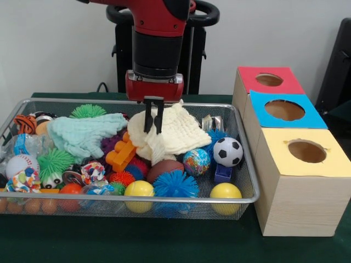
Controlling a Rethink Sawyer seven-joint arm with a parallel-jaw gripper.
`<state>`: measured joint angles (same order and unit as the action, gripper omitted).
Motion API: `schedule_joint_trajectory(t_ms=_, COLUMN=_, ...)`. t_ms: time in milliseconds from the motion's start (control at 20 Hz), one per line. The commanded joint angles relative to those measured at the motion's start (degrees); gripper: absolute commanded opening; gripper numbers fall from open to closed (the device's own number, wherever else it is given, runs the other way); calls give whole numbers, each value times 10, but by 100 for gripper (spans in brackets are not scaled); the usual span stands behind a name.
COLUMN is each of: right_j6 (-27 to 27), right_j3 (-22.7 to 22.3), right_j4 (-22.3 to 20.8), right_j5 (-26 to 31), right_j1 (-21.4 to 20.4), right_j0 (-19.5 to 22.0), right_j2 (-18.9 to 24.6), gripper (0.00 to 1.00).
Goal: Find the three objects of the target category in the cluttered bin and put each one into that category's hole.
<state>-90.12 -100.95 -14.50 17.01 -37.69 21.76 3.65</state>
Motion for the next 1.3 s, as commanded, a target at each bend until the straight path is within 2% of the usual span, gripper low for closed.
schedule_joint_trajectory(t_ms=50, right_j6=-54, right_j3=55, right_j4=36, right_j5=81, right_j1=-10, right_j0=-14, right_j2=47, gripper=0)
schedule_joint_trajectory(t_ms=600, right_j6=-51, right_j3=78, right_j4=60, right_j5=150, right_j1=-29, right_j0=-34, right_j2=49, gripper=0)
schedule_joint_trajectory(t_ms=850, right_j6=-76, right_j3=95, right_j4=77, right_j5=188, right_j1=-44, right_j0=-63, right_j2=30, gripper=0)
schedule_joint_trajectory(t_ms=1300, right_j6=-108, right_j3=132, right_j4=101, right_j5=235, right_j1=-47, right_j0=-98, right_j2=4, gripper=0)
